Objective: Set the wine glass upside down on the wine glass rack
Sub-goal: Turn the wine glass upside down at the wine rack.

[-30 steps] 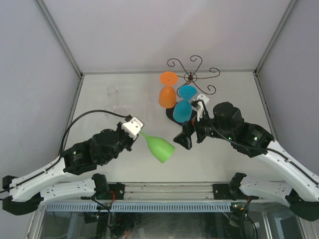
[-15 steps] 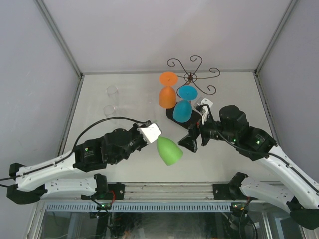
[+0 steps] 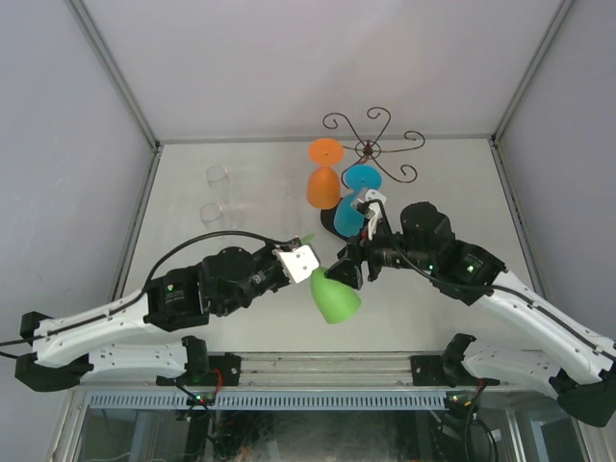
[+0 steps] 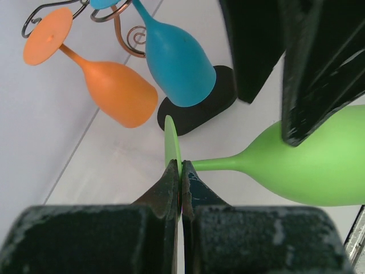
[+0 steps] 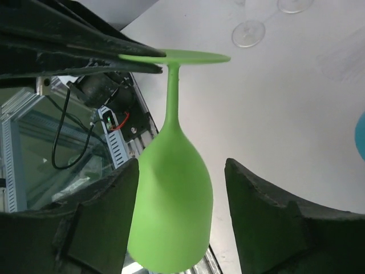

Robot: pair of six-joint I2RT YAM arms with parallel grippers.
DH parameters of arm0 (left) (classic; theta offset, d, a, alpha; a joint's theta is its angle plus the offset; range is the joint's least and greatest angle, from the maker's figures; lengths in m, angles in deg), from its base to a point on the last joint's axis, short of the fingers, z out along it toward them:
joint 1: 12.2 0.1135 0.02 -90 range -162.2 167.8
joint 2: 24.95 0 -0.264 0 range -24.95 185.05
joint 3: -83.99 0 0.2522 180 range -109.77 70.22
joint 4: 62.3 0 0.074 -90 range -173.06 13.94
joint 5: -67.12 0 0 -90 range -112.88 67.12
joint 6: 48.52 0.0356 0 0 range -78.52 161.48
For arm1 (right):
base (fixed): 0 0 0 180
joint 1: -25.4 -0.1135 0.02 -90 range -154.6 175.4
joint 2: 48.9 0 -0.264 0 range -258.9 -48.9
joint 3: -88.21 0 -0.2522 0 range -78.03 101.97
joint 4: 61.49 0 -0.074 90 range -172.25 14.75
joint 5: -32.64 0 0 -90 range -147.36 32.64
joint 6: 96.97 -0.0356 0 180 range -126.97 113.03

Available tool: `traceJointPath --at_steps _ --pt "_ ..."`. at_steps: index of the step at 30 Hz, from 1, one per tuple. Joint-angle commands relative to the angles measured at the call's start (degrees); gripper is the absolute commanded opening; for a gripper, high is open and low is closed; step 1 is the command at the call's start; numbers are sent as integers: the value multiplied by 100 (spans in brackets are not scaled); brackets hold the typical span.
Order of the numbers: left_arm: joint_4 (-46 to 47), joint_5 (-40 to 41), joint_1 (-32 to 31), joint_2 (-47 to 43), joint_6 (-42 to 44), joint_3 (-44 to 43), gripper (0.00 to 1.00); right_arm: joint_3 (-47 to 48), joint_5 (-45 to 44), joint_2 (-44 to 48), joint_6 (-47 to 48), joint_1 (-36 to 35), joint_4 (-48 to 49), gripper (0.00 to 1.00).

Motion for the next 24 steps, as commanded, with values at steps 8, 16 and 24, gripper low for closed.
traceJointPath --at_steps 8,16,24 --pt "366 -418 -41 -103 142 -100 0 -7 138 -606 -333 -284 1074 52" --pt "365 -405 -36 -104 137 -82 0 -7 -4 -827 -473 -308 1167 42" --pt "359 -254 -43 -97 163 -49 0 -7 43 -958 -531 -317 1214 31"
